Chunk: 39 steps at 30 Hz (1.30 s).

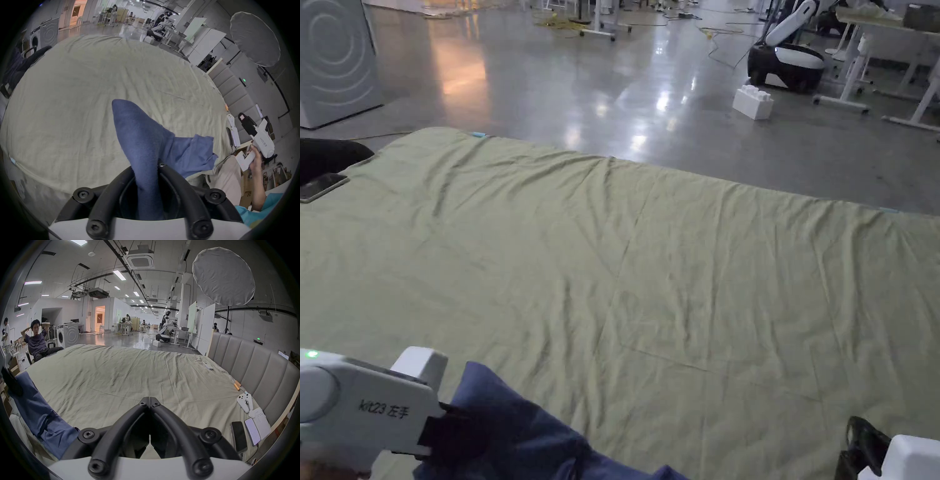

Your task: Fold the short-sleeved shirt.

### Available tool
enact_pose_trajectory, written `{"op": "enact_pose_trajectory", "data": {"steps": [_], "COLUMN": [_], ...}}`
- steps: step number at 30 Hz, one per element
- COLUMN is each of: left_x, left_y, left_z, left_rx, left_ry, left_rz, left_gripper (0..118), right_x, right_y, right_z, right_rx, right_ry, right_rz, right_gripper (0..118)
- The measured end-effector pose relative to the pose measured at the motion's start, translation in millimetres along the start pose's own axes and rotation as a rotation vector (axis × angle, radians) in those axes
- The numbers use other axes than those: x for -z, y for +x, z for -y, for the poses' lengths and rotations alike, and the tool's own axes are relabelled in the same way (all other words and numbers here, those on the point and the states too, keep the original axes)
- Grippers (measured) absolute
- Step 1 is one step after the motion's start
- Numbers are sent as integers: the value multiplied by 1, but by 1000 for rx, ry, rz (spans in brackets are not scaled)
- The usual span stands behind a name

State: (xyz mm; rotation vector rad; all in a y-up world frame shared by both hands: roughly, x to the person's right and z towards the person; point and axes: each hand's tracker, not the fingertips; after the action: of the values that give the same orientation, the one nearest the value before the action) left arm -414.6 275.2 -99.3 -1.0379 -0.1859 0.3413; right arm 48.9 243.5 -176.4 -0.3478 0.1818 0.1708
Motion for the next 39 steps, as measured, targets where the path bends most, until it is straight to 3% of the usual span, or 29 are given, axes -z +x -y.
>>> {"op": "enact_pose_trajectory", "data": {"steps": [6,18,27,31,34,37,39], "left_x": [15,94,191,197,185,165,152], "left_y": [62,159,216,215,207,196,192], "left_z": [-5,1,43,46,41,33,27], "left_rx": [104,119,168,103,53,-12,-38], "left_ry": [-38,-125,-188,-161,-147,-137,-132], "left_rz": [18,90,-61,-69,13,131,177], "left_gripper": [11,11,11,12,23,44,44], "right_x": [0,-8,-16,-19,-19,-20,-22], "right_y": [-1,4,18,22,24,25,26], "right_z": [3,10,19,22,23,23,22], "right_rx": [11,27,46,52,57,59,60], "right_ry": [-1,-10,-31,-37,-37,-40,-35], "right_rz": [-13,-11,21,30,34,35,36], "right_gripper": [1,1,1,1,1,1,1]}}
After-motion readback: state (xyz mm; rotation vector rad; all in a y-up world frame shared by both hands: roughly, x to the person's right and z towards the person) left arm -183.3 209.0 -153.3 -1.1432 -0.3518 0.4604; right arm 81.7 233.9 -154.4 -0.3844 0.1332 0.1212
